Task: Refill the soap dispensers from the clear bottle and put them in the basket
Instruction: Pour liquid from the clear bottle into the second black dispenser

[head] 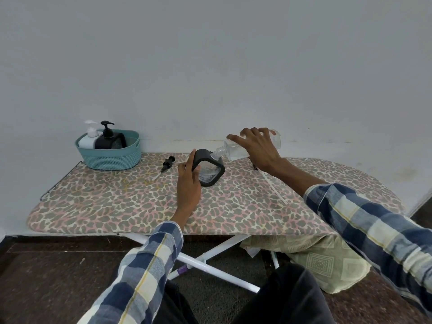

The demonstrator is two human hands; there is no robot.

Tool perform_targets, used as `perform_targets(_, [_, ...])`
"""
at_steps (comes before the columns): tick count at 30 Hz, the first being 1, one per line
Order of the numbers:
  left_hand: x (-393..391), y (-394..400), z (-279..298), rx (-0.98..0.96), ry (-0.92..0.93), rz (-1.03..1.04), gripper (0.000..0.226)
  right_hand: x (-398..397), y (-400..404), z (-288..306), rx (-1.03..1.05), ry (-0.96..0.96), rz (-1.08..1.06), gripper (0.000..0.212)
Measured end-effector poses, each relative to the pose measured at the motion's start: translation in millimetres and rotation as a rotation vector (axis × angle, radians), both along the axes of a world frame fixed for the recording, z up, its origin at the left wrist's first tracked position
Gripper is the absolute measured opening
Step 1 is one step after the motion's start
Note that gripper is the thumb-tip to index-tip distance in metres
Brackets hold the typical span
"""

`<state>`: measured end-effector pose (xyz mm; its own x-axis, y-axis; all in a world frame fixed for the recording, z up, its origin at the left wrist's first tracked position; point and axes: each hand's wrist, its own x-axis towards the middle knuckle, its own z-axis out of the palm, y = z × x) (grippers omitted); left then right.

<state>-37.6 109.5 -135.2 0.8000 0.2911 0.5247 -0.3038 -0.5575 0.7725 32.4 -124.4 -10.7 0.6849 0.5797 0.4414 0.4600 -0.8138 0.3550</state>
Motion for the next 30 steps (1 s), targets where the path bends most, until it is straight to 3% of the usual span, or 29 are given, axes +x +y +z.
perform_targets(11, [-2,-1,2,-0.010,0.007,0.009,0.050,3,1,-2,0.033,-0.016,0.005,0.092])
perform_targets(20, [-5,-3,3,-0.038,0.077,0.062,0.051,-1,8,-31,0.280,0.172,-0.011,0.094])
perform_targets(25, [-4,-2,1,-0.176,0.158,0.141,0.048,2,20,-45,0.547,0.265,0.038,0.087])
perform_targets(30, [-5,-2,0,-0.137,0.207,0.157,0.040,6,24,-60,1.100,0.400,0.124,0.087])
